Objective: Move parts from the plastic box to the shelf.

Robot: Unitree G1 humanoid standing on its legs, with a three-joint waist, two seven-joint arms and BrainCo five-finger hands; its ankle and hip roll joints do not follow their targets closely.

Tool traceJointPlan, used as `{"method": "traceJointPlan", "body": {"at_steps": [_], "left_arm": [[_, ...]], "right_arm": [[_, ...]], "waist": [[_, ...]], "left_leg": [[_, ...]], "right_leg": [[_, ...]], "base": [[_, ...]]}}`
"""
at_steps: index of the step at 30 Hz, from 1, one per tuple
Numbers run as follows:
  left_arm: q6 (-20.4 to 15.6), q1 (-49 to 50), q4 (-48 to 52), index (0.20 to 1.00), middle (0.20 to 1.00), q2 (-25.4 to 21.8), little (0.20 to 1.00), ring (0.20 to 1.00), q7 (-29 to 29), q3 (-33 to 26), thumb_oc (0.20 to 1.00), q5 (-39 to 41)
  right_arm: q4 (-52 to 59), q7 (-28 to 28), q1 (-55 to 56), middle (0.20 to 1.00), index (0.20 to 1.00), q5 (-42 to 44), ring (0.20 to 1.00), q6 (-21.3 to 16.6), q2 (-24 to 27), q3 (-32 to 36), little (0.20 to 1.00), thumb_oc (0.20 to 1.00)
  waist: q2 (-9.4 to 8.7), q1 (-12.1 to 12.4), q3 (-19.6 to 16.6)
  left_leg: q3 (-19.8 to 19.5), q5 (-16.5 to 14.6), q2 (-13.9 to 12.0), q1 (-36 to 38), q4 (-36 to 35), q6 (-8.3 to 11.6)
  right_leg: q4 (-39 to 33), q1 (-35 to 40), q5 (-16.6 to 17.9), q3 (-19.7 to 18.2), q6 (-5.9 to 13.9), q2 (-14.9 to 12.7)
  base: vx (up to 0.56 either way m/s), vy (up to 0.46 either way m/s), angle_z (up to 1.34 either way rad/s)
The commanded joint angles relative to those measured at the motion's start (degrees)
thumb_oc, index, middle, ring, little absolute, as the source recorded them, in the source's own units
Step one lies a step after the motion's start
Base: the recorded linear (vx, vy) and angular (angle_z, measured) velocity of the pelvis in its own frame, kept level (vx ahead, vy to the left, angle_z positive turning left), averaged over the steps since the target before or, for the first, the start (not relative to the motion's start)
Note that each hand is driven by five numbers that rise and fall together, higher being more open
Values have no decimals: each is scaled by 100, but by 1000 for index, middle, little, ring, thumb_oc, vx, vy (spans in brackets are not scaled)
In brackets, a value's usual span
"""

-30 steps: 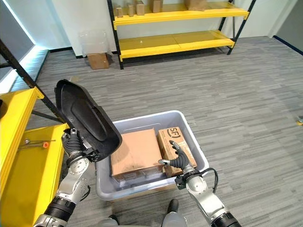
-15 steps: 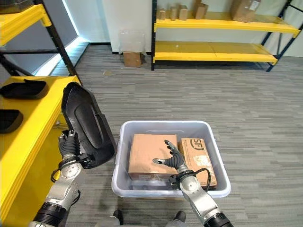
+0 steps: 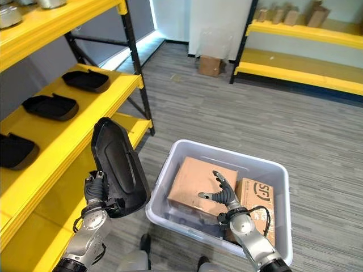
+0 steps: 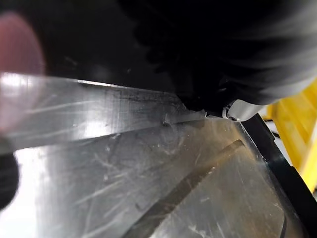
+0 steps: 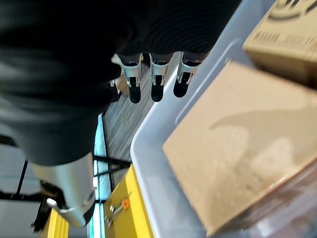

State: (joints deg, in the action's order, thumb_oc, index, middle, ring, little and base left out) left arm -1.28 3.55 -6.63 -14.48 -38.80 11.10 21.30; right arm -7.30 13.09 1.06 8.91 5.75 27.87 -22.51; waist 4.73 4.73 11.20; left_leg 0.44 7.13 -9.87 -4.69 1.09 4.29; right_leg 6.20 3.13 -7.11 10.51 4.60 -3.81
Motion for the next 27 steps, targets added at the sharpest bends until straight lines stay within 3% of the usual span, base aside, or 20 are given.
{"method": "traceJointPlan", "body": {"at_steps": [1,3,7,8,13,16,17,18,19,21,24,27], "left_arm": [[-382,-575,416,200,200,-529,200,200,159,-302,200,-246],[-385,-701,250,200,200,-522,200,200,222,-230,200,-239],[-507,-803,55,200,200,-514,200,200,95,-149,200,-151],[-488,-725,102,200,200,-517,200,200,155,-179,200,-128],[-563,-710,123,200,200,-531,200,200,281,-170,200,-99],[-655,-813,5,200,200,-551,200,200,340,-58,200,-245],[-623,-908,-50,200,200,-582,200,200,297,30,200,-266],[-622,-911,-50,200,200,-582,200,200,295,31,200,-267],[-563,-948,-48,200,200,-615,200,200,300,58,200,-332],[-493,-959,-16,200,200,-653,200,200,265,90,200,-398],[-430,-881,100,200,200,-711,200,200,231,59,200,-463],[-330,-721,352,200,200,-854,200,200,362,-88,200,-628]], "right_arm": [[507,170,-91,1000,1000,150,1000,-359,-143,18,1000,1000],[621,237,42,1000,1000,189,1000,-308,-101,74,1000,1000],[535,203,43,1000,1000,185,1000,-340,-67,36,1000,1000],[500,177,35,1000,1000,167,1000,-336,-72,57,1000,1000],[607,175,97,1000,1000,194,1000,-262,-35,186,1000,1000],[503,170,48,1000,1000,210,1000,-328,-31,258,1000,1000],[486,202,-3,1000,1000,225,1000,-282,-67,250,1000,1000],[484,202,-6,1000,1000,225,1000,-280,-69,251,1000,1000],[481,227,-40,1000,1000,222,1000,-243,-138,212,1000,1000],[500,207,-67,1000,1000,203,1000,-225,-202,156,1000,1000],[553,131,-134,1000,1000,115,1000,-199,-300,64,1000,1000],[700,99,-262,1000,1000,-13,1000,-174,-402,-49,1000,1000]], "waist": [[-546,-151,42],[-528,-348,0],[-535,-552,-16],[-569,-637,-46],[-569,-827,-160],[-405,-895,-207],[-334,-903,-198],[-340,-908,-194],[-313,-855,-192],[-314,-788,-177],[-313,-612,-120],[-316,-270,-25]], "left_leg": [[835,-402,710,-22,108,-49],[1549,-364,492,-47,214,4],[2108,-488,52,103,553,41],[2392,-688,-279,352,915,142],[2957,-243,-1143,707,1788,407],[3024,-355,-1051,978,1512,360],[2997,-612,-801,1119,1116,218],[2995,-614,-786,1124,1103,208],[2885,-811,-589,1146,891,104],[2785,-946,-438,1171,718,22],[2565,-937,-288,1130,596,-32],[2325,-897,-95,1036,448,-97]], "right_leg": [[-534,368,313,462,-83,140],[-548,392,316,759,-60,57],[-442,373,282,1044,-94,-134],[-370,408,216,1171,-84,-282],[-13,194,32,1477,-264,-315],[485,-85,-104,1679,-214,-496],[667,-124,-85,1688,-78,-676],[675,-123,-85,1691,-69,-690],[720,-110,-32,1653,43,-799],[754,-90,23,1647,158,-930],[670,9,138,1658,313,-1079],[528,116,414,1865,529,-1387]], "base": [[-53,-50,53],[-22,-16,121],[-53,55,110],[-18,110,46],[-76,166,51],[-142,537,118],[-83,458,104],[-111,636,108],[-71,399,80],[-94,471,60],[-133,402,53],[-239,494,55]]}}
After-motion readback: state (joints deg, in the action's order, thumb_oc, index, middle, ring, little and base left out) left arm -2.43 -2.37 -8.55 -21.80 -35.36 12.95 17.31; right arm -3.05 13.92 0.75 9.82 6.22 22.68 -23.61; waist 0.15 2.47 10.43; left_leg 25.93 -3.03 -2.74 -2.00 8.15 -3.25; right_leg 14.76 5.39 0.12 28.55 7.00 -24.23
